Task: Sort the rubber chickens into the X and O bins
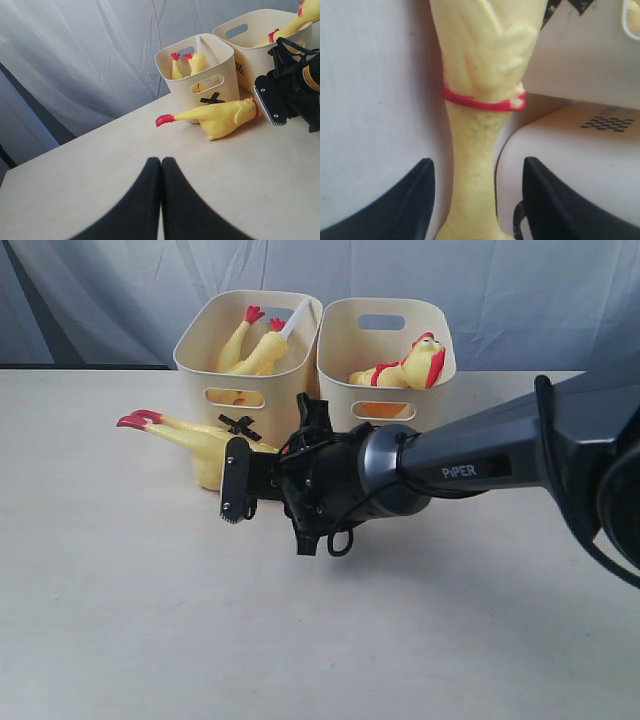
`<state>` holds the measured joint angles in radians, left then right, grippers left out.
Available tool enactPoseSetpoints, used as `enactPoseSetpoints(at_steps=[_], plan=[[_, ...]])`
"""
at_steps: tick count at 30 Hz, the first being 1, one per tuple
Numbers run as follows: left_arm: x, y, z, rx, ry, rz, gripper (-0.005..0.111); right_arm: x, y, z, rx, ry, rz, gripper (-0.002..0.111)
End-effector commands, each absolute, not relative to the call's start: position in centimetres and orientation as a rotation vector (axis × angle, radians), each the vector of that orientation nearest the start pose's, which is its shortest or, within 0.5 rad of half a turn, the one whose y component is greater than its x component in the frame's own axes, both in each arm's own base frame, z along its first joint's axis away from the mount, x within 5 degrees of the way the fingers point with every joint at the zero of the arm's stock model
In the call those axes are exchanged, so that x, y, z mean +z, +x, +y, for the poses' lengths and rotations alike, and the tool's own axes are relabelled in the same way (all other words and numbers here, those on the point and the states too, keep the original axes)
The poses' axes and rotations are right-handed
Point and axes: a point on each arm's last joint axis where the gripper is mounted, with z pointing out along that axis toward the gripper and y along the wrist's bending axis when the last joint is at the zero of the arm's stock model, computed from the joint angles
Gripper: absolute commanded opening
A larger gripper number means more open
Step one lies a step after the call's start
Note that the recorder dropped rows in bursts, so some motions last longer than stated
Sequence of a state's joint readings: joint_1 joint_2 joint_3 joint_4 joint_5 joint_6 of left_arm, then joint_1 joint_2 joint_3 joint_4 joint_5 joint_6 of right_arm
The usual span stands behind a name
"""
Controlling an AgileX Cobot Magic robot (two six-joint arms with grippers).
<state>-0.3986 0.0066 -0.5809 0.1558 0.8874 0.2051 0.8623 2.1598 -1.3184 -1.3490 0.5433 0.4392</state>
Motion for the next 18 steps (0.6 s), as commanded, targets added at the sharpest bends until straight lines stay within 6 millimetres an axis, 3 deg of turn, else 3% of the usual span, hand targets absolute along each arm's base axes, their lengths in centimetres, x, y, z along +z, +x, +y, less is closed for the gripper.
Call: enactPoseSetpoints(at_steps=[1,18], plan=[[31.4,-0.5,1.4,0.031,0.53,1.709,0.0,12.0,32.6,29.6,-0.653,-1.653,1.731,0.051],[31.4,-0.5,1.4,0.031,0.53,1.709,0.0,9.9,33.2,29.7,-0.717,-1.685,1.707,0.051]])
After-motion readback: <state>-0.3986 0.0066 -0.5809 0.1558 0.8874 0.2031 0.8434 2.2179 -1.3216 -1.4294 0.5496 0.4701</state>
